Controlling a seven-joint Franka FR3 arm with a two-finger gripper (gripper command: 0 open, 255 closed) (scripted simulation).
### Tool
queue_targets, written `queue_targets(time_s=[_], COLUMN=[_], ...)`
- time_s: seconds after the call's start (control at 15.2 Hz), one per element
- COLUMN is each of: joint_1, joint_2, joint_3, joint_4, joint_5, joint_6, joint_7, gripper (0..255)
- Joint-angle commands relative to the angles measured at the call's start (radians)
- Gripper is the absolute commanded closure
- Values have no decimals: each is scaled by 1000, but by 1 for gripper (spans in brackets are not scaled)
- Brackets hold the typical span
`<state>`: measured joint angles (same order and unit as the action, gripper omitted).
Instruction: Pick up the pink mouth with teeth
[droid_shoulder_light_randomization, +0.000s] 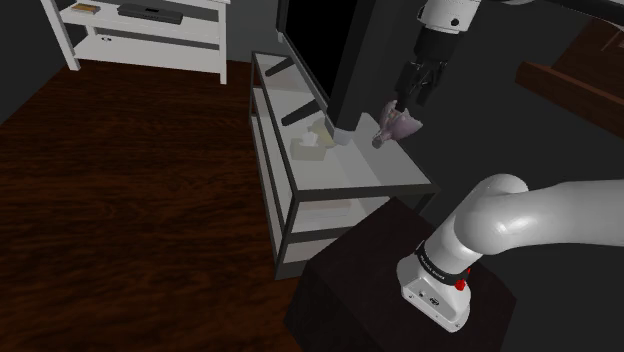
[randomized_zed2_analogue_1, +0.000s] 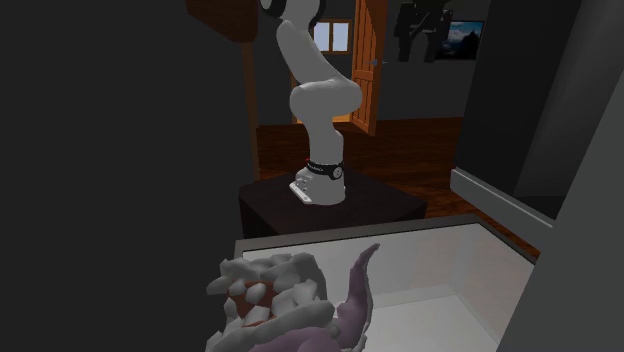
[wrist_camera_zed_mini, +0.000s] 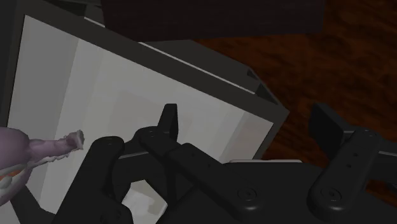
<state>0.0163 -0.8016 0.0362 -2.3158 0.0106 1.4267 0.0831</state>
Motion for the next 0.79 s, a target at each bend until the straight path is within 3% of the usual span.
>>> queue_targets(time_s=[0.0, 0.73], joint_1=[0, -130], joint_2=[0, 206], joint_3=[0, -69], joint_4=[0, -104], joint_5=[0, -54], joint_6=[0, 365], joint_7=[0, 120], gripper=[0, 0])
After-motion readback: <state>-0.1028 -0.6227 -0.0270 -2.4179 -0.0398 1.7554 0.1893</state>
